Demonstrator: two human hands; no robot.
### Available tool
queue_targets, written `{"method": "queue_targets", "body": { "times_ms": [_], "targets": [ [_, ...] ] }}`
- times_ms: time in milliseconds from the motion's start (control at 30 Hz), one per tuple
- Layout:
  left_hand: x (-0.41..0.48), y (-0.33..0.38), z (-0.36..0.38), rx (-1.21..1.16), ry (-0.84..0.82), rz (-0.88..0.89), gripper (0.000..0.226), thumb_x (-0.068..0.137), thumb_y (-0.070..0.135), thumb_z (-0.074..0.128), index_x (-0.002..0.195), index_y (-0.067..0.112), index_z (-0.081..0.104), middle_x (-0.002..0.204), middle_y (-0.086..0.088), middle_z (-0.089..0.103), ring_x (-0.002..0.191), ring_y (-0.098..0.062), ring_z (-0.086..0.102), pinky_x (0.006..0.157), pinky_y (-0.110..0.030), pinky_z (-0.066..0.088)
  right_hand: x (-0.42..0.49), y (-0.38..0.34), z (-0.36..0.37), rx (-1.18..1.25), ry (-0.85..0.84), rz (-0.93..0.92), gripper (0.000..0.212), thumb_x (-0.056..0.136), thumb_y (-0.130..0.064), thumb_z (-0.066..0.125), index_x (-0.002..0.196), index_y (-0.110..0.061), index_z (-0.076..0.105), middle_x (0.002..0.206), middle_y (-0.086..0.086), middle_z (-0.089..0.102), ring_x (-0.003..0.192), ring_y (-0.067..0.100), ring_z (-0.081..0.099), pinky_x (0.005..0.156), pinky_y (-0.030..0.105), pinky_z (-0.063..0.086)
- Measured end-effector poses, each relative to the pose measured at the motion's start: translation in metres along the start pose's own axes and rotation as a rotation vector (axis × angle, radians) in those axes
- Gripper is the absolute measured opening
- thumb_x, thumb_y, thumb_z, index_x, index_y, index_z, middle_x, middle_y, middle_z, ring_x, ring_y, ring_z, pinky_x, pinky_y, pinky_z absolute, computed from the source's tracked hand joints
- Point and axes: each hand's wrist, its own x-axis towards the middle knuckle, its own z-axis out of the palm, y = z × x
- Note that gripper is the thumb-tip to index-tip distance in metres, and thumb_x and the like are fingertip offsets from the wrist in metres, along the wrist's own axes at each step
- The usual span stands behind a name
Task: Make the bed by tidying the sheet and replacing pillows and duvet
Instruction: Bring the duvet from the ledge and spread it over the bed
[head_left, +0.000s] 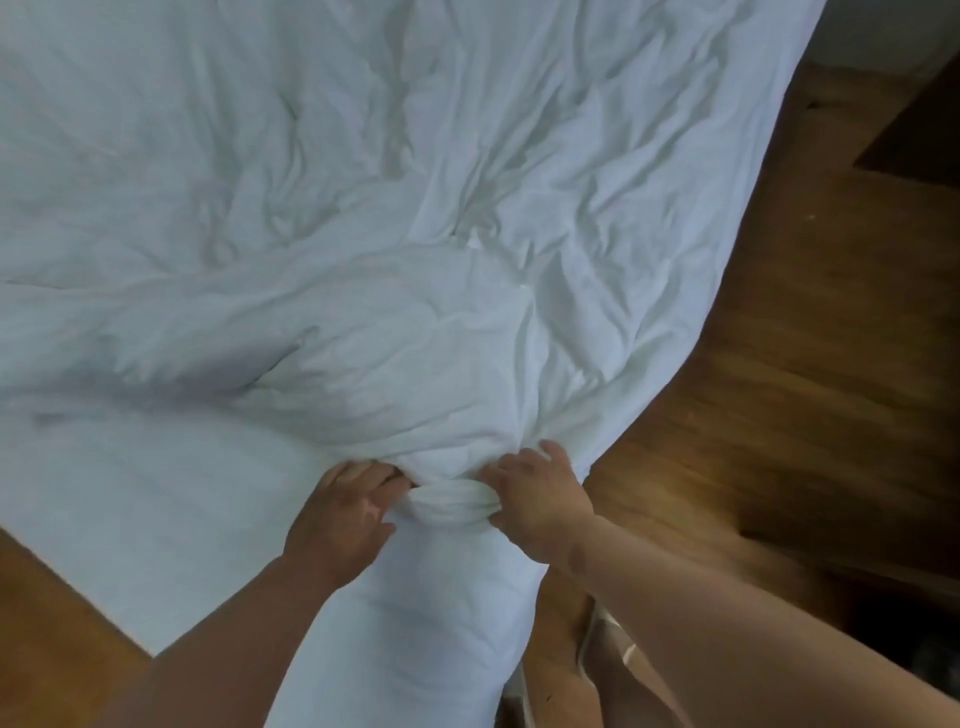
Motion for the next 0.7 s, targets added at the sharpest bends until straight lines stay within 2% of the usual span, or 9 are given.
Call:
{"method": "queue_targets", "body": {
  "times_ms": [100, 167, 200, 300, 400, 467, 533, 600, 700],
  "targets": [
    [0.009, -0.028, 0.005, 0.06, 0.076, -0.002, 0.052, 0.064, 0.039, 0.088, 0.113, 0.031, 0.07, 0.115, 0.009, 0.062, 0.109, -0.022, 0.057, 0.1, -0.041, 0.043, 0.004, -0.007, 0.006, -0.027, 0.001, 0.052, 0.05, 0.093, -0.047, 0.055, 0.141, -0.037, 0.046, 0.119, -0.007, 0.059, 0.119, 0.024, 0.051, 0.115, 0.048, 0.016],
    [0.019, -0.024, 0.017, 0.034, 0.192, 0.032, 0.025, 0.082, 0.038, 0.068, 0.105, 0.03, 0.072, 0.108, 0.007, 0.063, 0.103, -0.025, 0.059, 0.091, -0.04, 0.045, 0.002, -0.006, 0.008, 0.007, -0.012, 0.077, 0.051, 0.093, -0.048, 0.054, 0.142, -0.039, 0.045, 0.121, -0.009, 0.061, 0.12, 0.021, 0.051, 0.115, 0.043, 0.017],
    [0.021, -0.018, 0.023, -0.007, 0.235, 0.053, 0.02, 0.086, 0.033, 0.059, 0.1, 0.028, 0.073, 0.103, 0.007, 0.064, 0.098, -0.026, 0.059, 0.085, -0.039, 0.044, -0.001, -0.004, 0.009, 0.034, -0.01, 0.09, 0.052, 0.091, -0.048, 0.055, 0.141, -0.039, 0.048, 0.121, -0.011, 0.062, 0.12, 0.018, 0.053, 0.115, 0.041, 0.018],
    [0.011, -0.004, 0.034, -0.063, 0.262, 0.18, 0.029, 0.086, 0.02, 0.047, 0.099, 0.025, 0.073, 0.093, 0.007, 0.065, 0.088, -0.023, 0.058, 0.08, -0.037, 0.045, -0.012, 0.001, 0.013, 0.046, -0.042, 0.151, 0.05, 0.081, -0.043, 0.06, 0.131, -0.042, 0.057, 0.115, -0.015, 0.065, 0.115, 0.012, 0.056, 0.112, 0.035, 0.021],
    [-0.026, 0.012, 0.039, -0.135, 0.228, 0.218, 0.035, 0.083, 0.02, 0.042, 0.097, 0.024, 0.074, 0.087, 0.007, 0.067, 0.081, -0.022, 0.061, 0.08, -0.033, 0.047, -0.025, -0.028, 0.018, -0.08, -0.084, 0.196, 0.051, 0.077, -0.043, 0.06, 0.128, -0.039, 0.058, 0.113, -0.012, 0.061, 0.118, 0.016, 0.053, 0.118, 0.044, 0.019],
    [-0.057, 0.035, 0.045, -0.233, 0.164, 0.181, 0.028, 0.085, 0.019, 0.048, 0.095, 0.017, 0.074, 0.086, 0.001, 0.07, 0.079, -0.025, 0.064, 0.076, -0.033, 0.052, -0.035, -0.067, 0.03, -0.067, -0.029, 0.109, 0.049, 0.075, -0.049, 0.063, 0.122, -0.034, 0.057, 0.112, -0.011, 0.058, 0.115, 0.016, 0.052, 0.118, 0.045, 0.021],
    [-0.078, 0.049, 0.051, -0.342, 0.065, 0.132, 0.025, 0.092, 0.025, 0.056, 0.107, 0.016, 0.073, 0.095, -0.002, 0.073, 0.086, -0.025, 0.066, 0.081, -0.034, 0.055, -0.045, -0.105, 0.051, -0.012, 0.045, -0.008, 0.036, 0.076, -0.04, 0.062, 0.11, -0.031, 0.057, 0.1, -0.013, 0.06, 0.1, 0.014, 0.056, 0.109, 0.036, 0.034],
    [-0.085, 0.03, 0.056, -0.368, 0.067, 0.163, 0.03, 0.091, 0.036, 0.057, 0.113, 0.021, 0.071, 0.102, 0.001, 0.07, 0.094, -0.023, 0.064, 0.086, -0.036, 0.053, -0.047, -0.123, 0.067, -0.001, 0.099, 0.012, 0.033, 0.078, -0.024, 0.055, 0.111, -0.031, 0.059, 0.092, -0.013, 0.063, 0.09, 0.015, 0.059, 0.095, 0.034, 0.042],
    [-0.082, -0.032, 0.068, -0.104, 0.106, 0.218, 0.063, 0.067, 0.048, 0.076, 0.126, 0.03, 0.063, 0.122, 0.004, 0.063, 0.113, -0.024, 0.056, 0.096, -0.046, 0.052, -0.04, -0.114, 0.069, 0.102, 0.094, 0.127, 0.045, 0.079, -0.023, 0.051, 0.12, -0.035, 0.065, 0.1, -0.007, 0.069, 0.095, 0.019, 0.064, 0.086, 0.033, 0.045]
  ]
}}
